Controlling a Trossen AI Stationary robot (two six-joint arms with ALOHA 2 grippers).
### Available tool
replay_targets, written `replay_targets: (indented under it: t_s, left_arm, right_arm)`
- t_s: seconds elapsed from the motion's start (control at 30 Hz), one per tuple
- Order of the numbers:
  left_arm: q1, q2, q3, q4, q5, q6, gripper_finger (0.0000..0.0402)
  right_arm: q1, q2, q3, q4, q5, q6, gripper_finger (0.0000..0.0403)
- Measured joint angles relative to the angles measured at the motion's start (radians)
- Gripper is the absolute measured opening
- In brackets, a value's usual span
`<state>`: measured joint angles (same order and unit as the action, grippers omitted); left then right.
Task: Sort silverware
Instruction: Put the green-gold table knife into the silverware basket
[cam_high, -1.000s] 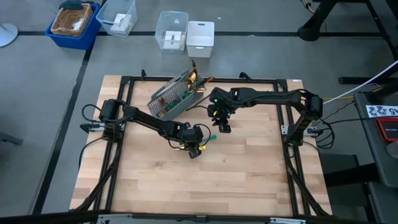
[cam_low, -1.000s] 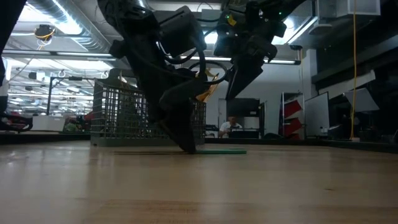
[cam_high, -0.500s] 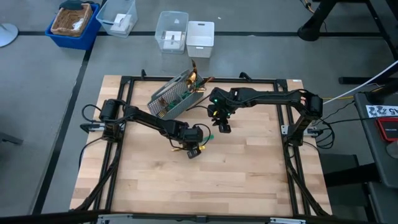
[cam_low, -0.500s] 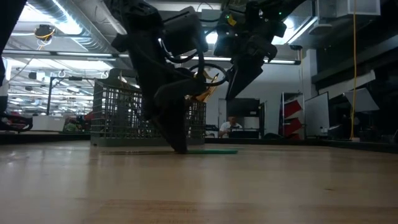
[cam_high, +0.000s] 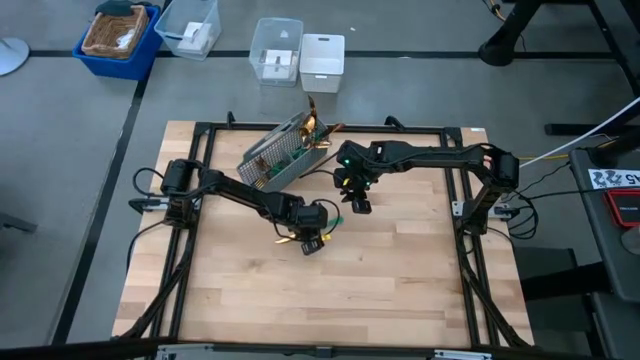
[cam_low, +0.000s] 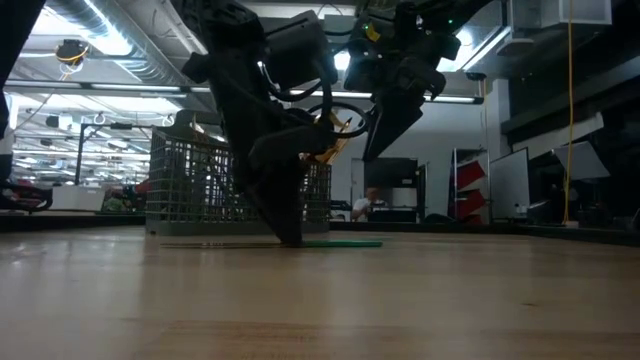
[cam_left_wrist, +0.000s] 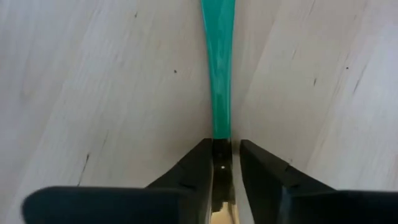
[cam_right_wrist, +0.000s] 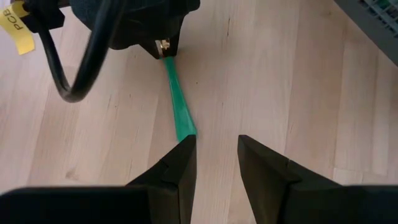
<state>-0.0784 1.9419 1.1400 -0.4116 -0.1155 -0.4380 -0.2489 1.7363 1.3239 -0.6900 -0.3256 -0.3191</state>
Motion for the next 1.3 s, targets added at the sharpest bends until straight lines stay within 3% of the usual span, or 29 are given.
replay_targets:
  t_s: [0.27,0.73,1.1,1.3]
  left_arm:
    - [0.001,0.000,0.000,-0.002,-0.002,-0.010,0.0017]
    - [0.021,0.000,0.000,0.062,0.099,-0.092,0.0003]
    - [0.021,-0.005,0.081,0.040,0.088,0.048,0.0091]
    - [0.020,-0.006,0.084,0.006,0.052,0.081,0.0099]
  right_arm:
    - [0.000,0.000,0.000,0.000,0.000,0.000,0.0122]
    - [0.001,0.000,-0.001,-0.025,0.000,0.003,0.0122]
    - [0.000,0.000,-0.002,-0.028,0.000,0.004,0.0122]
    - [0.000,0.000,-0.002,-0.080,0.001,0.004,0.0122]
